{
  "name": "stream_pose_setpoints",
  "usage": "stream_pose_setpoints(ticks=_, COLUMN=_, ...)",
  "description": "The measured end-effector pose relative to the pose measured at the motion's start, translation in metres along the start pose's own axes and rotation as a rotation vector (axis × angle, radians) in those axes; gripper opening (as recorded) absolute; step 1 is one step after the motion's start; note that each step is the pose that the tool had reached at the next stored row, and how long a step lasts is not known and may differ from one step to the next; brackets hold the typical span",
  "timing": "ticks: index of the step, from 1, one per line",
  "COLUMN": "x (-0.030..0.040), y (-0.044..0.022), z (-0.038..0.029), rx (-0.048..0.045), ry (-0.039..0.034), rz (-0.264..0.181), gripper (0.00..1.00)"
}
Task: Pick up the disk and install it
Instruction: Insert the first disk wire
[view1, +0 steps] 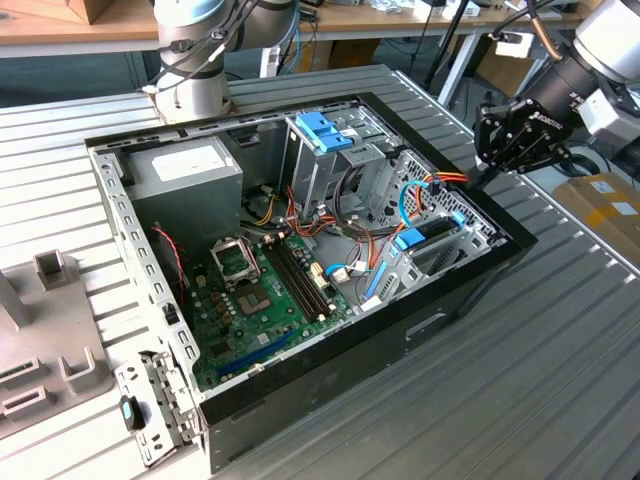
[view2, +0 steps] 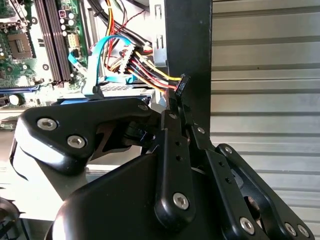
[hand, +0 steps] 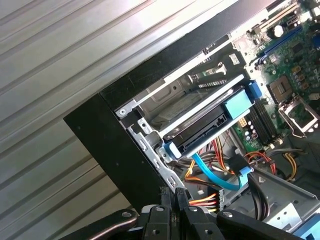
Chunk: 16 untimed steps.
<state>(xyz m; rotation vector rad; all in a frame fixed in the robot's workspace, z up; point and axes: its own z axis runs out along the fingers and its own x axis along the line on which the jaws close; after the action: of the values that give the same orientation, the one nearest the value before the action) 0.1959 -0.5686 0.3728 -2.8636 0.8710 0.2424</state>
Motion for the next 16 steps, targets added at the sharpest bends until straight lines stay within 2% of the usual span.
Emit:
stream_pose_setpoints(ticks=5, x=-0.003, y=0.0028, z=0.0003, rx=-0.0001, ry=0.0001, rz=0.0, gripper=0.16)
stream_pose_setpoints(ticks=16, x=-0.0052, y=0.0042, z=0.0003, rx=-0.0001, ry=0.0001, rz=0.0, gripper=0.16)
